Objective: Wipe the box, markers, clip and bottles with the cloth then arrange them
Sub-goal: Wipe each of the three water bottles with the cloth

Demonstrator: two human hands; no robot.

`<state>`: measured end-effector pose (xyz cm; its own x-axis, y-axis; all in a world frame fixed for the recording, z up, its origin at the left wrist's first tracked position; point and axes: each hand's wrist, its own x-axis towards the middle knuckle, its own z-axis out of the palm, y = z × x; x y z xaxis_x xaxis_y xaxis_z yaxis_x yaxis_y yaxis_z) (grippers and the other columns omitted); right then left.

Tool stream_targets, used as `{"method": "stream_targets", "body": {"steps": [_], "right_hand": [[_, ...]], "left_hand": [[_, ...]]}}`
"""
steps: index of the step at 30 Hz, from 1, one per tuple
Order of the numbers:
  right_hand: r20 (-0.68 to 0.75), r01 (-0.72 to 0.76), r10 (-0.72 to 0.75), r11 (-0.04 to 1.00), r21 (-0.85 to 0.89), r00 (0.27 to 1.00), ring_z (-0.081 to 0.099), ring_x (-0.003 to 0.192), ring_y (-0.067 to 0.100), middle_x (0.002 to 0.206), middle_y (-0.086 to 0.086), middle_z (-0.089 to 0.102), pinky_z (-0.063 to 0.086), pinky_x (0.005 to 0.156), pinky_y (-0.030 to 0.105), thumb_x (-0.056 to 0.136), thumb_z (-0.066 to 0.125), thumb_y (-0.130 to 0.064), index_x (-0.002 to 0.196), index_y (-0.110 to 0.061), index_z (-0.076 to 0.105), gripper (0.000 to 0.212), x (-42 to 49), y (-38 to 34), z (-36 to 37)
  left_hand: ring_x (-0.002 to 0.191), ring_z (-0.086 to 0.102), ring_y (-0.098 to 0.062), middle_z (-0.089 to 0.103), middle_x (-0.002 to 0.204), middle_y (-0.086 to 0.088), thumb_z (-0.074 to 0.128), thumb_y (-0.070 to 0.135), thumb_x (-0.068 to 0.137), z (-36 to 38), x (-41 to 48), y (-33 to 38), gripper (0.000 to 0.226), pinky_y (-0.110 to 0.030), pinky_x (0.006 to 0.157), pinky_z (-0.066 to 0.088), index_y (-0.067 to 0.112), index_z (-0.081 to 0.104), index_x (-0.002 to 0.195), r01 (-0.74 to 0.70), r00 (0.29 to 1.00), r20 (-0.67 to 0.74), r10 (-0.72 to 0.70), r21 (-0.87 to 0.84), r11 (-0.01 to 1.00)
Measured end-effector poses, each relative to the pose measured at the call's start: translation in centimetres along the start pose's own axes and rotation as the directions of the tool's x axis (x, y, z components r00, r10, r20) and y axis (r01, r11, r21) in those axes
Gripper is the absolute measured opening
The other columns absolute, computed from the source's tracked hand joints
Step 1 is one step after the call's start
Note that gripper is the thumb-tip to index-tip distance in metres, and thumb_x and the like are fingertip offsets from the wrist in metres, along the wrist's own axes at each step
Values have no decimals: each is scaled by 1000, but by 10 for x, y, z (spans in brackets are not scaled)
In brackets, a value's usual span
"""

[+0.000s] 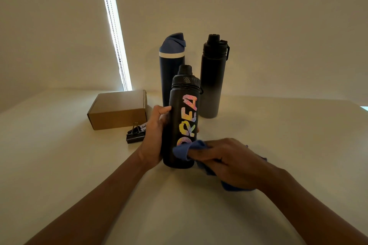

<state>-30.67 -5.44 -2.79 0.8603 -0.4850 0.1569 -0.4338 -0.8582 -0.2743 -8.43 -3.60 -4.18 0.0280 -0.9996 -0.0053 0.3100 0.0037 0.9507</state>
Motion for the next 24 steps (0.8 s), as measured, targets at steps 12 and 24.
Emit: {"method": "stream_targets", "body": {"steps": [12,24], "right_hand": [[-359,-131,174,981,140,917,56,78,4,91,-17,58,42,73,18,103,38,-36,117,-46,59,27,19,14,-11],[-123,-36,41,998,47,992,64,100,8,110,-16,68,52,90,34,97,40,-39,121,-59,56,35,5,-13,-7]], "left_hand": [[106,74,-33,73,119,-21,42,66,92,1,-2,-1,66,-42,89,58,20,58,136,-23,1000,-20,24,89,996],[125,64,-35,68,133,-18,38,64,91,-8,3,-2,76,-50,106,51,15,54,146,-45,999,-1,45,49,998]]}}
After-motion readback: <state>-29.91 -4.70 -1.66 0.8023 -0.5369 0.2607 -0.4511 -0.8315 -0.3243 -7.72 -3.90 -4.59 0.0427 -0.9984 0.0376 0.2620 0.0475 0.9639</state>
